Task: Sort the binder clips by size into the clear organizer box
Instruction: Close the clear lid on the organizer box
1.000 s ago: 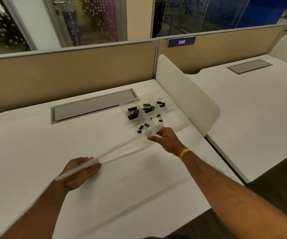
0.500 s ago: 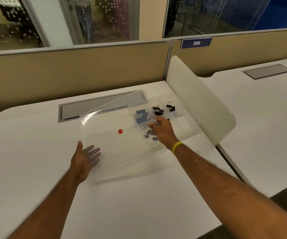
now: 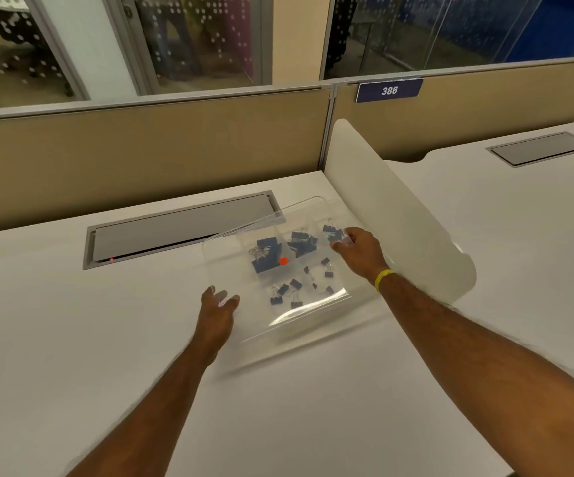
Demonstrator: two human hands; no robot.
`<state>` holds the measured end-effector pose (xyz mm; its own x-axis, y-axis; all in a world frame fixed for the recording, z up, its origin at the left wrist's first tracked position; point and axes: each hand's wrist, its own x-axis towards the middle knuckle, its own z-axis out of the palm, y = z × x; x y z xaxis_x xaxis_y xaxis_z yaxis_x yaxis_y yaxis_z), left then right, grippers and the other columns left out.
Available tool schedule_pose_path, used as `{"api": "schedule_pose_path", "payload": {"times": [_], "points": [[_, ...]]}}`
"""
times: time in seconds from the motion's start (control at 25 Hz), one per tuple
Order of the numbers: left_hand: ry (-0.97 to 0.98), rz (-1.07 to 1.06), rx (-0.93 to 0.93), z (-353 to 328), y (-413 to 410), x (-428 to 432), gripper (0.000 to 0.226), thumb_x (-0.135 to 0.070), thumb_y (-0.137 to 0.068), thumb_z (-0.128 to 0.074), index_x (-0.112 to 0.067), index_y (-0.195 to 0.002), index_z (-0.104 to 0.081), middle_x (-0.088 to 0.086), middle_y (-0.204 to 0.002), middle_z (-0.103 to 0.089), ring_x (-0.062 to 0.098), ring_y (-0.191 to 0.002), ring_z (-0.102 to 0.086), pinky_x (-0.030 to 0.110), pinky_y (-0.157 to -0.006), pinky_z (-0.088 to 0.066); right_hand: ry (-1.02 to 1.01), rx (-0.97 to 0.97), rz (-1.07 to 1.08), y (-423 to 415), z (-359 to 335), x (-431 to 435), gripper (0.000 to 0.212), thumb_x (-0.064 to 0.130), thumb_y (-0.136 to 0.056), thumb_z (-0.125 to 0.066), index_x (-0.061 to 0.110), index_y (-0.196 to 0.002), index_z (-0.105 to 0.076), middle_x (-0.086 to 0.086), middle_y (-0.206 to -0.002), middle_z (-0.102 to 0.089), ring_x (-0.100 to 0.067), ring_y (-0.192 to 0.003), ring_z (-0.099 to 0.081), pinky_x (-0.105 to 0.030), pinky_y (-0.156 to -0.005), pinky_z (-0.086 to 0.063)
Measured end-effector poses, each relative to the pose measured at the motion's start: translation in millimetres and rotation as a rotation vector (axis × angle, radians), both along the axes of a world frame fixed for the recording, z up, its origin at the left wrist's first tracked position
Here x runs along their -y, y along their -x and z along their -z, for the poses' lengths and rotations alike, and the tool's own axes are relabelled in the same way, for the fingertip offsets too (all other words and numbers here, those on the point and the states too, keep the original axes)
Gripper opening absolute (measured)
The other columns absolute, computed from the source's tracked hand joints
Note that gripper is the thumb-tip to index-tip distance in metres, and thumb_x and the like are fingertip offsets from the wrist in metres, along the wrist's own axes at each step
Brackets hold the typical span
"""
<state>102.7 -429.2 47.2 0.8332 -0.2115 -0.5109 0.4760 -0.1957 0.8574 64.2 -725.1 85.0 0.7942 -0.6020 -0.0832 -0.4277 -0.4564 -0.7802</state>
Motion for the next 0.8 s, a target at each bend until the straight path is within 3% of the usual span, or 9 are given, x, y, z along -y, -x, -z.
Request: {"api": "schedule_pose_path", "payload": {"times": [0.16,0.24,0.36,0.56,0.8], "points": [[-0.09,0.06,0.079,2.7,-0.3,46.5,0.068,-0.018,-0.098,-0.054,-0.014,-0.152,-0.014,0.006,-0.159,-0.024,0.027,-0.142,-0.031,0.041,-0.112,-0.03,-0.007,-0.043,0.037,-3.0,4.3,37.2,0.066,0.029,-0.084,-0.074,0.003,-0.138,-0.048,-0.014,-0.137,-0.051,-0.026,-0.128,-0.049,-0.03,-0.106,-0.037],[-0.119,0.078,0.109,3.0,-1.0,64.6,0.061,-0.016,-0.097,-0.055,-0.013,-0.148,-0.021,0.006,-0.152,-0.033,0.028,-0.135,-0.04,0.041,-0.108,-0.035,-0.036,-0.075,0.043,-4.2,8.2,51.6,0.069,0.03,-0.085,-0.073,0.005,-0.142,-0.044,-0.013,-0.145,-0.044,-0.026,-0.134,-0.043,-0.03,-0.11,-0.032],[-0.132,0.083,0.12,9.1,-3.0,80.6,0.053,-0.014,-0.095,-0.058,-0.017,-0.141,-0.031,0.006,-0.133,-0.05,0.024,-0.11,-0.056,0.043,-0.099,-0.046,-0.026,-0.147,0.028,-7.5,15.4,68.3,0.071,0.035,-0.087,-0.07,0.005,-0.145,-0.04,-0.013,-0.149,-0.042,-0.027,-0.137,-0.04,-0.032,-0.112,-0.03],[-0.167,0.09,0.137,16.8,1.5,91.1,0.063,-0.019,-0.091,-0.064,-0.022,-0.142,-0.028,0.007,-0.132,-0.052,0.034,-0.116,-0.058,0.055,-0.099,-0.048,-0.056,-0.184,0.01,-9.5,26.1,79.8,0.071,0.036,-0.088,-0.067,0.009,-0.147,-0.037,-0.013,-0.144,-0.049,-0.027,-0.131,-0.048,-0.033,-0.108,-0.036],[-0.153,0.063,0.196,18.5,-4.5,91.8,0.054,-0.017,-0.09,-0.065,-0.023,-0.135,-0.035,0.003,-0.121,-0.054,0.032,-0.11,-0.06,0.053,-0.097,-0.05,0.031,-0.179,0.028,-0.6,35.6,77.5,0.069,0.041,-0.089,-0.065,0.01,-0.145,-0.041,-0.01,-0.137,-0.056,-0.026,-0.124,-0.053,-0.033,-0.105,-0.039]]}}
